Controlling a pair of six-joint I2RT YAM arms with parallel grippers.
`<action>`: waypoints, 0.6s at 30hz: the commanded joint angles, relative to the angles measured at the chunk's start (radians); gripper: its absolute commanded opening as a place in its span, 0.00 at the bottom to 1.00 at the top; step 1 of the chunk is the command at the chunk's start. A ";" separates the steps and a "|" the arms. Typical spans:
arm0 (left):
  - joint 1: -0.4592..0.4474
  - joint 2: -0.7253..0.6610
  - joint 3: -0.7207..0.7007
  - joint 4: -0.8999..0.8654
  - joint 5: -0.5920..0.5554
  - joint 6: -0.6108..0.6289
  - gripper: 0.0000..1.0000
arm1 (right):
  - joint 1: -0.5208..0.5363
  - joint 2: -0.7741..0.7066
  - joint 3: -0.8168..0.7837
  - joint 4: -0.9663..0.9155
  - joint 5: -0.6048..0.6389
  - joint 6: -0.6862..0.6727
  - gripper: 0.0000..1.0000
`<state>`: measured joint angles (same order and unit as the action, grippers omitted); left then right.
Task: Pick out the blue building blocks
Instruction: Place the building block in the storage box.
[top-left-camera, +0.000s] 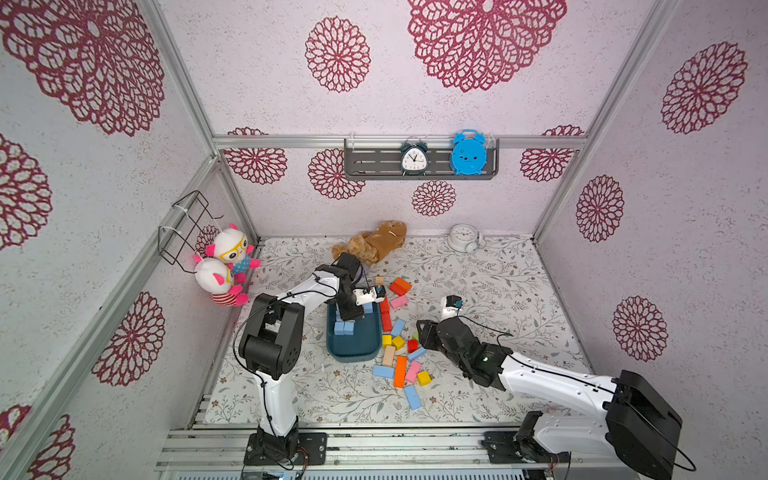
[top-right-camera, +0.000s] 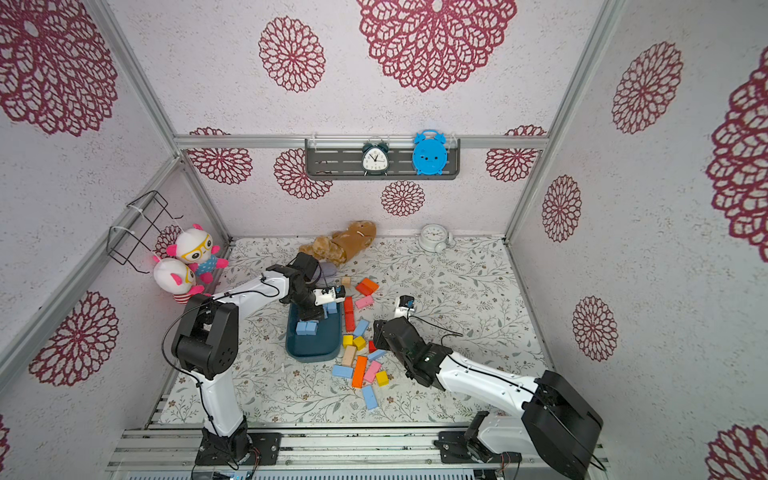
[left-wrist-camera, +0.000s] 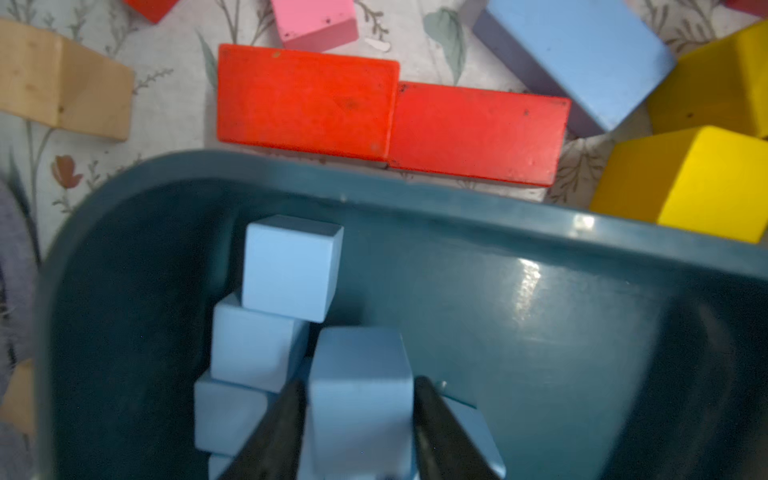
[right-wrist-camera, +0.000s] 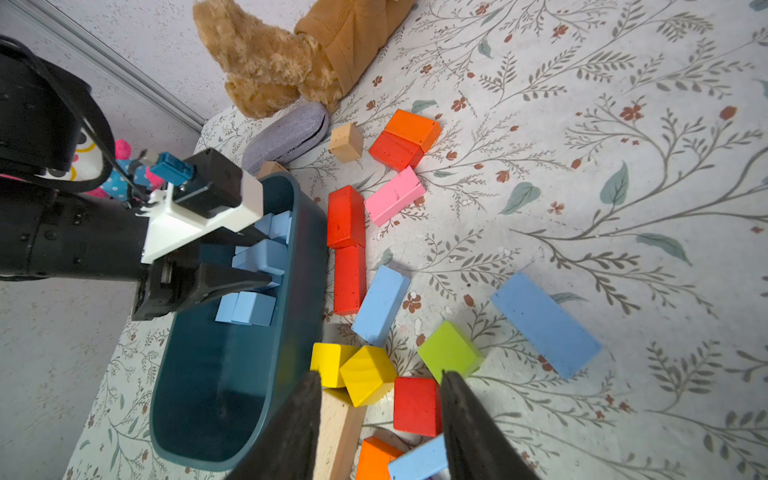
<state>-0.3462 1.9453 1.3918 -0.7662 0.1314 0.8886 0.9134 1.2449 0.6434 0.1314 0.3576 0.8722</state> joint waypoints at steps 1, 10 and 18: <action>0.001 0.004 -0.014 0.061 -0.036 0.060 0.54 | 0.002 0.002 0.043 0.010 -0.001 -0.023 0.50; -0.003 -0.021 -0.032 0.084 -0.005 0.043 0.58 | 0.003 0.011 0.052 0.004 -0.004 -0.025 0.50; -0.014 -0.059 -0.081 0.181 -0.012 -0.010 0.78 | 0.003 0.021 0.051 0.019 -0.017 -0.026 0.50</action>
<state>-0.3515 1.9282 1.3262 -0.6495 0.1226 0.8696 0.9134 1.2613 0.6621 0.1341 0.3435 0.8703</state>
